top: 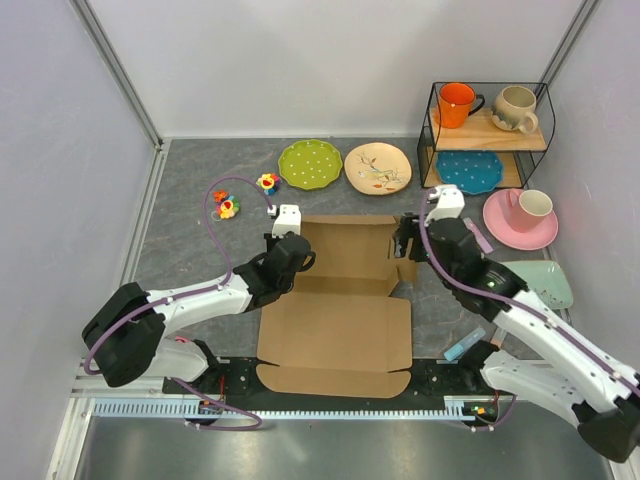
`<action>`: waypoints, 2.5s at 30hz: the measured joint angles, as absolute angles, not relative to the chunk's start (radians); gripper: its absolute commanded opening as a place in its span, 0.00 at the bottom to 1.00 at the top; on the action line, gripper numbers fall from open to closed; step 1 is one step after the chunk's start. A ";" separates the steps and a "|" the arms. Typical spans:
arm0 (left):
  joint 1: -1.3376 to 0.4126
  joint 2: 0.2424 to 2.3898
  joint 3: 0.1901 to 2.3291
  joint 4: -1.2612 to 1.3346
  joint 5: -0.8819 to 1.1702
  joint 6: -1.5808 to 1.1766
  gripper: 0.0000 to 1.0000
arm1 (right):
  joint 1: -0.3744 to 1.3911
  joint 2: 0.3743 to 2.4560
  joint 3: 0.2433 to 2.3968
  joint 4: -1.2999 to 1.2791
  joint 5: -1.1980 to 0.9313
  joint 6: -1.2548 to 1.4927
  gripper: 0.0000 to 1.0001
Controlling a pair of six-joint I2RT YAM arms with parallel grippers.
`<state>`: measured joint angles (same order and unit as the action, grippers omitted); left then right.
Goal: Fold the paper box
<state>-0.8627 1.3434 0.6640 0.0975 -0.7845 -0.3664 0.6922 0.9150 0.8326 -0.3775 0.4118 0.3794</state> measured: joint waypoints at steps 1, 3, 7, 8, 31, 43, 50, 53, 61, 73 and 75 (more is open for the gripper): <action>-0.863 1.343 0.665 0.096 -0.785 -0.366 0.02 | 0.692 0.881 0.831 -0.389 0.426 0.377 0.77; -0.863 1.343 0.665 0.095 -0.785 -0.366 0.02 | 0.692 0.825 0.815 -0.397 0.460 0.374 0.73; -0.863 1.341 0.665 0.092 -0.785 -0.366 0.02 | 0.692 0.746 0.724 -0.434 0.524 0.407 0.70; -0.863 1.340 0.665 0.089 -0.785 -0.366 0.02 | 0.692 0.749 0.707 -0.442 0.533 0.416 0.69; -0.864 1.327 0.665 0.065 -0.780 -0.369 0.02 | 0.691 1.029 0.596 -0.310 0.612 0.528 0.26; -0.866 1.325 0.664 0.066 -0.778 -0.370 0.02 | 0.691 0.892 0.591 -0.305 0.563 0.520 0.00; -0.866 1.325 0.664 0.070 -0.775 -0.372 0.02 | 0.692 0.831 0.591 -0.341 0.505 0.521 0.00; -0.866 1.325 0.664 0.070 -0.775 -0.373 0.02 | 0.699 0.823 0.591 -0.345 0.478 0.521 0.00; -0.866 1.327 0.670 0.064 -0.777 -0.373 0.02 | 0.788 0.870 0.591 -0.287 0.477 0.521 0.04; -0.866 1.348 0.682 0.069 -0.785 -0.373 0.02 | 0.868 0.934 0.587 -0.209 0.483 0.538 0.46; -0.868 1.353 0.682 0.081 -0.782 -0.373 0.02 | 0.869 0.933 0.582 -0.232 0.483 0.542 0.55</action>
